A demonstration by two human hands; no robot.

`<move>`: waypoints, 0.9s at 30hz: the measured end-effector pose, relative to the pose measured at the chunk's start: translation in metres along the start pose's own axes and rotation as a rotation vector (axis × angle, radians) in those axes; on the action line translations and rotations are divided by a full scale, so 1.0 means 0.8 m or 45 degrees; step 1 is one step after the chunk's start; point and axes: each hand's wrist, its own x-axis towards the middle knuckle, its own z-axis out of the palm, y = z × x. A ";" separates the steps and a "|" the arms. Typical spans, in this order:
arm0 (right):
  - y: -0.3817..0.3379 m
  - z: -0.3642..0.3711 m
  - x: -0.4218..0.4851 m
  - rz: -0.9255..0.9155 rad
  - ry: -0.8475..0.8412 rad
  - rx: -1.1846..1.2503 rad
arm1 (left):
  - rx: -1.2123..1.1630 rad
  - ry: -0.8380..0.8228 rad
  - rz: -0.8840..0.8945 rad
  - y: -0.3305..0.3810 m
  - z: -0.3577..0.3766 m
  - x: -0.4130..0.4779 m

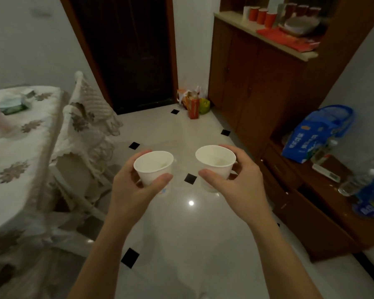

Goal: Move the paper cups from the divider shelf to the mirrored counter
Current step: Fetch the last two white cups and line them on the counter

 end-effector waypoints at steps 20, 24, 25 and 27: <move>0.090 0.151 0.447 0.027 -0.105 -0.060 | 0.055 0.058 -0.046 -0.131 0.022 0.455; 0.099 0.180 0.537 0.033 -0.049 -0.121 | 0.089 0.035 -0.027 -0.149 0.023 0.554; 0.103 0.187 0.559 0.047 -0.046 -0.127 | 0.079 0.025 -0.037 -0.154 0.025 0.578; 0.113 0.197 0.598 0.065 -0.037 -0.125 | 0.059 0.010 -0.045 -0.163 0.032 0.621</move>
